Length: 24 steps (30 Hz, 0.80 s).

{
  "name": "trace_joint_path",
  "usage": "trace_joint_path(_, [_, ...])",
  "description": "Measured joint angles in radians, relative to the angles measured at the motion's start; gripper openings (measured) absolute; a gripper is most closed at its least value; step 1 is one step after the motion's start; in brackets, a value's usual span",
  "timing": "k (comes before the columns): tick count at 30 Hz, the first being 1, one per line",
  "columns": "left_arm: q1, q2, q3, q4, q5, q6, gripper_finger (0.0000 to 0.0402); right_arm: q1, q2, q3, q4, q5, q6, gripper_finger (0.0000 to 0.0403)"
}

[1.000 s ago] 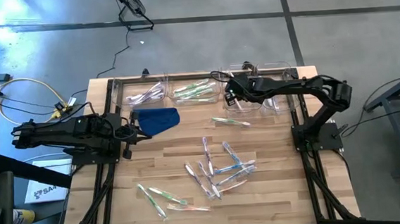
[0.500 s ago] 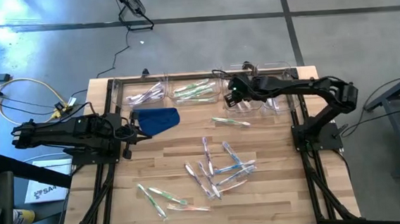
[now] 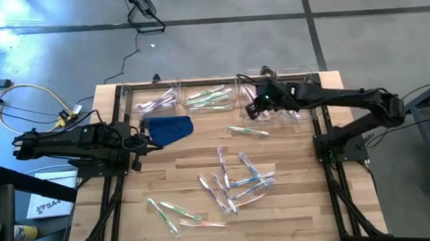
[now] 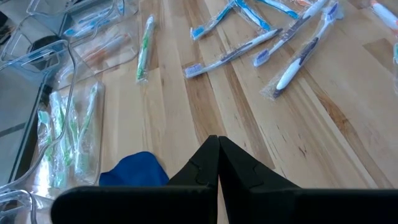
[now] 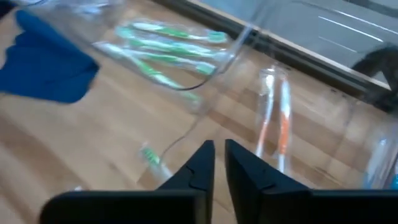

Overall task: Pick & Place Toothbrushes
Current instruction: Put the blue toothbrush into the right transparent bin

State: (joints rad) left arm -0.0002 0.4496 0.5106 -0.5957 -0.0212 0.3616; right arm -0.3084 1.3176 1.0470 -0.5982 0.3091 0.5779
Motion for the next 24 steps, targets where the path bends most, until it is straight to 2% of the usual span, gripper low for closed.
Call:
trace_joint_path(2, [0.0,0.0,0.0,0.0,0.0,0.0,0.0001,0.031,-0.014,0.0,0.001,-0.003,-0.02,0.0008])
trace_joint_path(8, [0.0,0.0,0.0,0.0,0.0,0.0,0.0001,0.127,-0.028,0.0,-0.003,-0.002,-0.015,0.0002])
trace_joint_path(24, [0.0,0.0,0.0,-0.006,0.004,0.0,0.0001,0.432,-0.028,0.0,0.005,0.067,0.227,0.0002])
